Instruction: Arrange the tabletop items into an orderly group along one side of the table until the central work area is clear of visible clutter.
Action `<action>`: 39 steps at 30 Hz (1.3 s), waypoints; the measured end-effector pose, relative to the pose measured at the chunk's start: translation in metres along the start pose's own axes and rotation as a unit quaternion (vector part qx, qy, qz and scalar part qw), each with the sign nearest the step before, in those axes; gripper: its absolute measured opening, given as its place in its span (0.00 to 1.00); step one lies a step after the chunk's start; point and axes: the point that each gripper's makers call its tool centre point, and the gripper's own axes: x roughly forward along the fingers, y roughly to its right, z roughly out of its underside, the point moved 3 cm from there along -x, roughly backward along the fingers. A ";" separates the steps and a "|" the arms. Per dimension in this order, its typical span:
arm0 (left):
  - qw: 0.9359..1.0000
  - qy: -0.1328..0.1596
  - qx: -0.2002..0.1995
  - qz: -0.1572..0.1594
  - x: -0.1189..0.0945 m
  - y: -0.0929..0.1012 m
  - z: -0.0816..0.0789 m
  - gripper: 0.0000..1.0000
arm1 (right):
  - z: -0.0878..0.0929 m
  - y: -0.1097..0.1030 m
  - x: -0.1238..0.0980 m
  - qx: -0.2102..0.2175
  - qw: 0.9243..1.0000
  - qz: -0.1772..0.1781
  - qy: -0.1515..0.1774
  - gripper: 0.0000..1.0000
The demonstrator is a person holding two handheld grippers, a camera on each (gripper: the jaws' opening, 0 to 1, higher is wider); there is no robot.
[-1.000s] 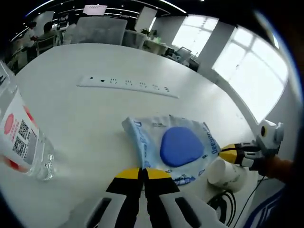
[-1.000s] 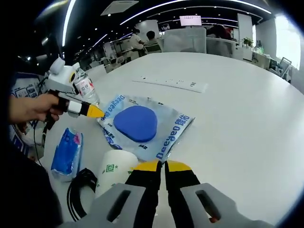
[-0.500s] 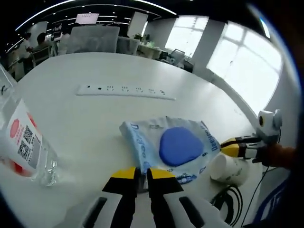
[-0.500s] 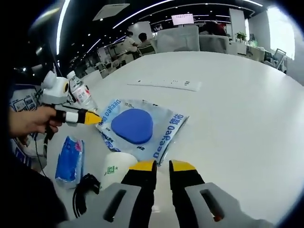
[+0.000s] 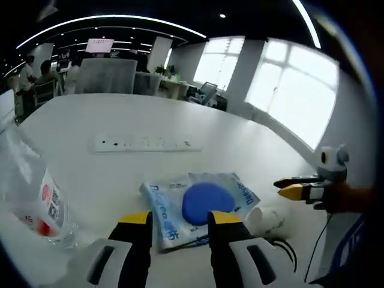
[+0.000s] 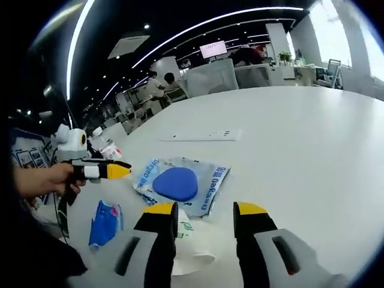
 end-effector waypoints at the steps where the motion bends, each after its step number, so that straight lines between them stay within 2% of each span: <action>1: 1.000 0.002 0.001 0.002 -0.006 0.003 -0.001 0.41 | 0.003 -0.003 -0.004 -0.003 1.000 -0.001 -0.002 0.39; 3: 1.000 0.005 0.002 0.006 -0.004 0.000 0.002 0.46 | 0.006 -0.007 -0.010 -0.005 1.000 -0.002 0.000 0.41; 5: 1.000 0.008 0.011 0.009 -0.012 0.004 0.001 0.50 | 0.008 -0.013 -0.017 -0.003 1.000 -0.004 0.008 0.43; 10: 0.999 0.010 0.035 0.011 -0.028 0.000 0.007 0.58 | 0.014 -0.021 -0.032 0.002 1.000 0.002 0.020 0.47; 17: 0.999 0.019 0.031 0.022 -0.071 0.009 0.013 0.71 | 0.033 -0.033 -0.047 -0.015 1.000 0.010 0.008 0.45; 19: 0.999 0.021 0.033 0.023 -0.082 0.010 0.015 0.74 | 0.038 -0.035 -0.048 0.008 1.000 0.004 0.004 0.44; 21: 0.999 0.021 0.035 0.028 -0.089 0.006 0.020 0.77 | 0.041 -0.038 -0.047 0.011 1.000 0.003 0.003 0.41; 25: 0.998 0.030 0.031 0.042 -0.108 0.014 0.023 0.84 | 0.046 -0.036 -0.042 0.041 0.999 0.007 -0.005 0.40; 27: 0.998 0.030 0.031 0.046 -0.117 0.019 0.025 0.86 | 0.045 -0.038 -0.039 0.057 0.998 0.001 0.001 0.36; 31: 0.998 0.027 0.038 0.045 -0.130 0.014 0.030 0.90 | 0.048 -0.042 -0.029 0.075 0.997 -0.001 -0.007 0.27; 34: 0.998 0.028 0.040 0.049 -0.140 0.014 0.033 0.95 | 0.051 -0.044 -0.022 0.120 0.993 -0.012 -0.004 0.21; 37: 0.997 0.035 0.041 0.057 -0.149 0.020 0.034 0.99 | 0.051 -0.040 -0.021 0.146 0.989 -0.003 0.002 0.12; 39: 0.997 0.044 0.032 0.063 -0.153 0.016 0.034 0.99 | 0.052 -0.041 -0.020 0.168 0.986 -0.011 0.003 0.11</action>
